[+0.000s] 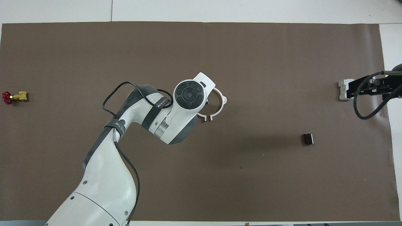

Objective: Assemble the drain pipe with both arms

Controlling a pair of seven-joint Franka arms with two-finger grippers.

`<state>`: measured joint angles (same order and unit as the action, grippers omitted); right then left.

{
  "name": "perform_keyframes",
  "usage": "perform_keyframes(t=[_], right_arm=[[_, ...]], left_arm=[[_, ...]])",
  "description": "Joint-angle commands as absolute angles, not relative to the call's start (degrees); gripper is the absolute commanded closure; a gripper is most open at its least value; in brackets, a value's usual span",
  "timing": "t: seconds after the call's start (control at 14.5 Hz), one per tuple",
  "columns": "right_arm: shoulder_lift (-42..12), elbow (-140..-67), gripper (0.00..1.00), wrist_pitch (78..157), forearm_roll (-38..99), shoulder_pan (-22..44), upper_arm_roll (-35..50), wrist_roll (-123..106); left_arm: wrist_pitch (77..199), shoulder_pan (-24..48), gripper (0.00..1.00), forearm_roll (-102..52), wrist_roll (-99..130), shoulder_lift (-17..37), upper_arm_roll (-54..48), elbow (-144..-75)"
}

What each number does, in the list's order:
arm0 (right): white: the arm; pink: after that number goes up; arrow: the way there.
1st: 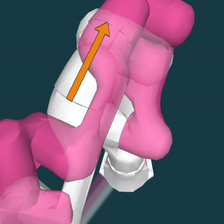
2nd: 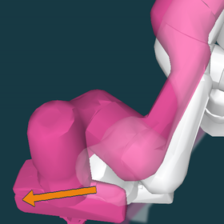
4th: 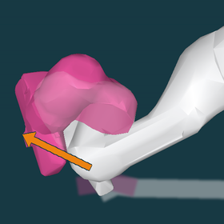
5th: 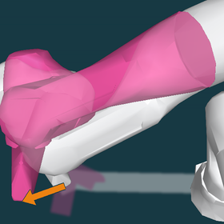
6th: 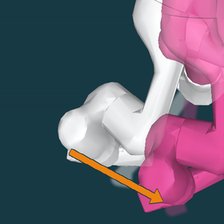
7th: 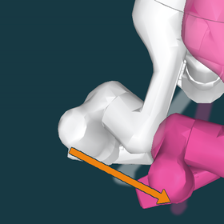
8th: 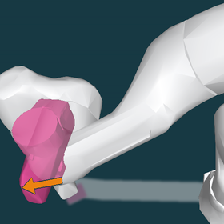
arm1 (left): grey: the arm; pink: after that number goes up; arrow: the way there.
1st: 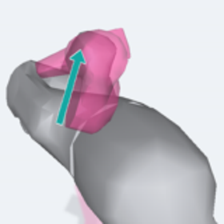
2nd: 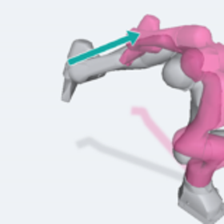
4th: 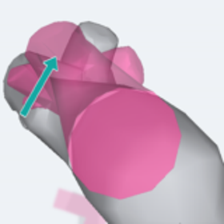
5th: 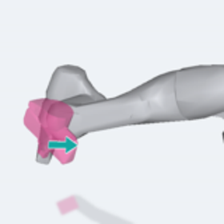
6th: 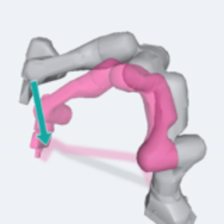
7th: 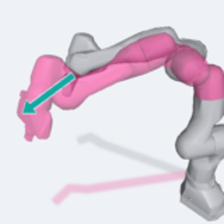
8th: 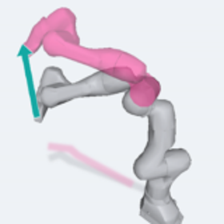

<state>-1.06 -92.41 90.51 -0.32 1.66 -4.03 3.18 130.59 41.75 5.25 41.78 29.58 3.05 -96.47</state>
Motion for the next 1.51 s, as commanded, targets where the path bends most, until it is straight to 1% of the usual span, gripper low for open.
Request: perform_keyframes(t=[0.0,0.62,1.44], right_arm=[[-0.4,-93.3,0.00,91.1,0.1,1.1,-3.5,1.8],[-0.4,-93.4,0.00,91.1,0.1,1.2,-3.5,1.8],[-0.4,-93.4,0.00,91.1,0.1,1.3,-3.5,1.5]], left_arm=[[131.7,42.5,1.00,4.7,43.4,29.1,3.8,-97.7],[131.5,43.2,1.00,4.7,49.8,29.0,3.8,-97.6],[131.6,44.1,1.00,4.7,49.9,28.6,3.8,-99.1]])
